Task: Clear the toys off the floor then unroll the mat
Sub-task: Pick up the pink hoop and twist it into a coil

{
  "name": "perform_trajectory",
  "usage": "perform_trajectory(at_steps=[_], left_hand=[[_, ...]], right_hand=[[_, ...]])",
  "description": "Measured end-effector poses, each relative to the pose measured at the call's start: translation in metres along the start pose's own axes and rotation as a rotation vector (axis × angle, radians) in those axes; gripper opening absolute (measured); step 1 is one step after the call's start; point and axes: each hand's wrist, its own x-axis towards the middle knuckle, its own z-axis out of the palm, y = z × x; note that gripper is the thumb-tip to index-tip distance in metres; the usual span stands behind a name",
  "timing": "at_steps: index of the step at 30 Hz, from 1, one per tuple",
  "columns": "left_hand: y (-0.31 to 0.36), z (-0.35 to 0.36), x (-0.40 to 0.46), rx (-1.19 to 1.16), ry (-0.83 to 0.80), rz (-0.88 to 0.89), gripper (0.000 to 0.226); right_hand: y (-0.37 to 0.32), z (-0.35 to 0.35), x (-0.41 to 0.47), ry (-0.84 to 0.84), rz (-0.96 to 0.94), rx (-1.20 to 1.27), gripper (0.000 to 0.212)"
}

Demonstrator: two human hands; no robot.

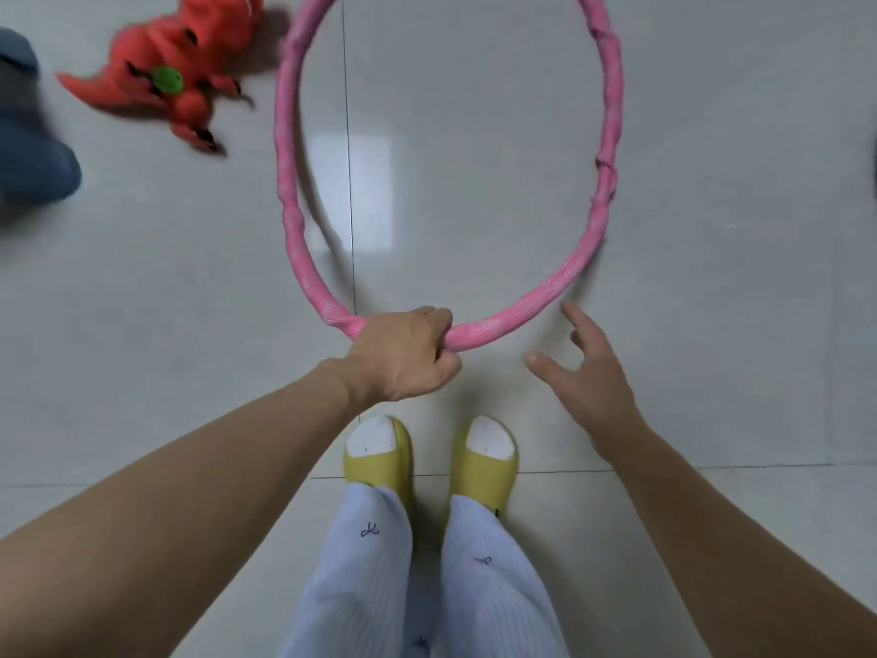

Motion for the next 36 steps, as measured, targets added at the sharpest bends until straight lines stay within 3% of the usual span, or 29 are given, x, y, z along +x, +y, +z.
perform_trajectory(at_steps=[4, 7, 18, 22, 26, 30, 33, 35, 36], left_hand=[[0.052, -0.073, -0.047, -0.047, 0.040, 0.035, 0.017], [0.081, -0.122, -0.081, -0.044, 0.108, 0.062, 0.030], [0.192, -0.304, -0.180, -0.110, 0.483, 0.218, 0.037], [0.232, -0.354, -0.211, -0.141, 0.630, 0.285, 0.037], [0.261, -0.393, -0.242, -0.228, 0.759, 0.355, 0.032], [0.276, -0.403, -0.261, -0.240, 0.762, 0.373, 0.032], [0.293, -0.393, -0.269, -0.252, 0.720, 0.377, 0.034], [0.303, -0.385, -0.271, -0.317, 0.715, 0.379, 0.033], [0.308, -0.381, -0.271, -0.337, 0.708, 0.381, 0.033]], right_hand=[[-0.061, -0.043, -0.051, 0.032, -0.078, -0.019, 0.072], [-0.101, -0.076, -0.086, 0.061, -0.098, -0.009, 0.073], [-0.220, -0.160, -0.192, 0.144, -0.228, 0.074, 0.078], [-0.250, -0.175, -0.218, 0.151, -0.286, 0.067, 0.084], [-0.274, -0.201, -0.241, 0.275, -0.309, 0.095, 0.096], [-0.302, -0.230, -0.252, 0.331, -0.318, 0.180, 0.102], [-0.315, -0.251, -0.265, 0.089, -0.371, 0.130, 0.081], [-0.315, -0.258, -0.274, -0.073, -0.349, 0.065, 0.044], [-0.314, -0.259, -0.279, -0.040, -0.331, 0.067, 0.023]])
